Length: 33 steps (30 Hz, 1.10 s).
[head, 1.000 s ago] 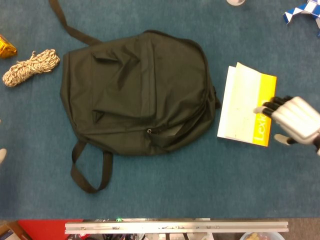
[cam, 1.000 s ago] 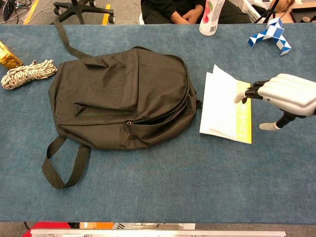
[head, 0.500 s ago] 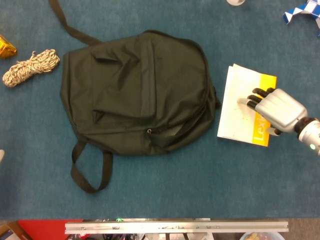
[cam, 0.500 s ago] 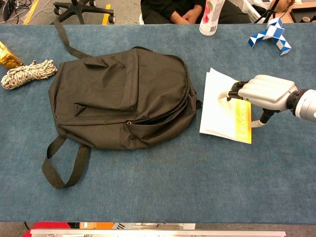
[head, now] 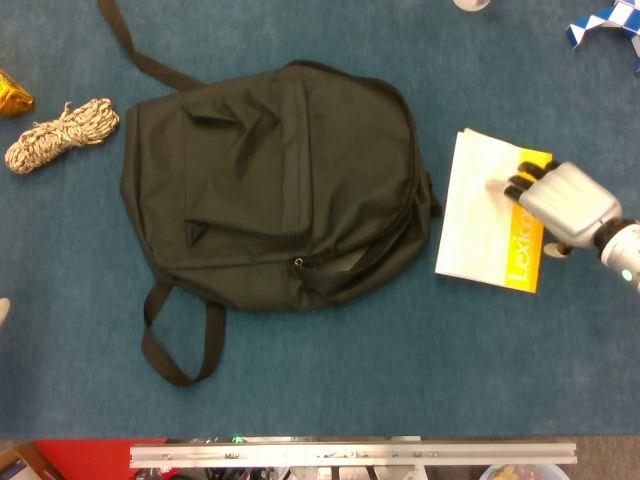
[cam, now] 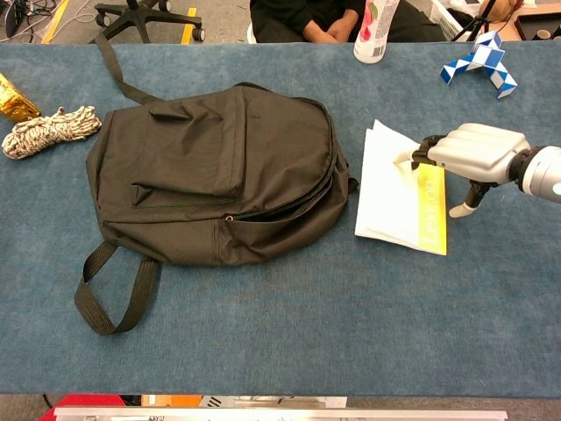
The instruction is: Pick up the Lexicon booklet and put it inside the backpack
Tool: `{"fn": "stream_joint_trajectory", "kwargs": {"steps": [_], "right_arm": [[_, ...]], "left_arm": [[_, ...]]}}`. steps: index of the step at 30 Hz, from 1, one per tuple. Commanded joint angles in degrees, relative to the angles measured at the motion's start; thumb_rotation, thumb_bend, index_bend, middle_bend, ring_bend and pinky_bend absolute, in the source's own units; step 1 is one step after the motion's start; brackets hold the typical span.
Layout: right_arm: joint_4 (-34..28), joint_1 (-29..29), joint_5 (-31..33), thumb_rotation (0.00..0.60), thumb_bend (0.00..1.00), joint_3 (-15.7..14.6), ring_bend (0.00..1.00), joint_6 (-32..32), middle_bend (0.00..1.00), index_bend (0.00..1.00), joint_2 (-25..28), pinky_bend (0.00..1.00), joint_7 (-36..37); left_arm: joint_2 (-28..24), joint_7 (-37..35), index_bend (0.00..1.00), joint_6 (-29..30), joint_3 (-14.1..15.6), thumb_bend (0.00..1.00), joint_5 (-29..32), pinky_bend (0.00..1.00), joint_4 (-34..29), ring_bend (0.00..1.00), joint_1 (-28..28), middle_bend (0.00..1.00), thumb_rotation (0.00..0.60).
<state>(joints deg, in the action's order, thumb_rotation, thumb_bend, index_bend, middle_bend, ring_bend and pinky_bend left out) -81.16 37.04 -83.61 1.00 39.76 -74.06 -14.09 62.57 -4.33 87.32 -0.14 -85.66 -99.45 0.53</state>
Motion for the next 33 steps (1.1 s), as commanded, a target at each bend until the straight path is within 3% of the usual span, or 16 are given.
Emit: {"fn": "stream_joint_trajectory", "kwargs": {"steps": [1,9,14,19,33], "right_arm": [[0.46,0.38,1.48,0.6,0.1,1.79,0.14,1.49,0.25,0.11,0.11,0.31,1.8],[1.88,5.14,6.1,0.6,0.09,5.76,0.14,-1.54,0.25,0.11,-2.7,0.31,2.66],[2.86,8.29,8.57,0.6,0.09,6.19,0.14,-4.63,0.25,0.11,-5.74,0.31,0.96],[1.53,9.24,8.31,0.6,0.09,6.96,0.14,-2.94,0.26,0.11,-6.65,0.31,1.79],[2.6,8.66,12.28,0.6,0.1,2.83,0.14,-3.76,0.27,0.11,-4.84,0.31,-1.05]], "left_arm": [[0.02,0.05,0.34,0.01,-0.11,0.17,0.05,0.28,0.03,0.26,-0.05,0.31,0.6],[0.1,0.27,0.33,0.17,-0.25,0.17,0.14,0.28,-0.01,0.26,0.0,0.31,0.6],[-0.14,-0.27,0.33,0.65,-0.18,0.17,0.5,0.28,0.3,0.26,0.52,0.31,0.6],[-0.58,-0.85,0.33,1.42,-0.22,0.17,1.02,0.28,0.79,0.26,1.24,0.31,0.6],[-0.45,-1.68,0.33,1.16,-0.15,0.17,0.71,0.28,1.72,0.26,1.39,0.31,0.6]]}}
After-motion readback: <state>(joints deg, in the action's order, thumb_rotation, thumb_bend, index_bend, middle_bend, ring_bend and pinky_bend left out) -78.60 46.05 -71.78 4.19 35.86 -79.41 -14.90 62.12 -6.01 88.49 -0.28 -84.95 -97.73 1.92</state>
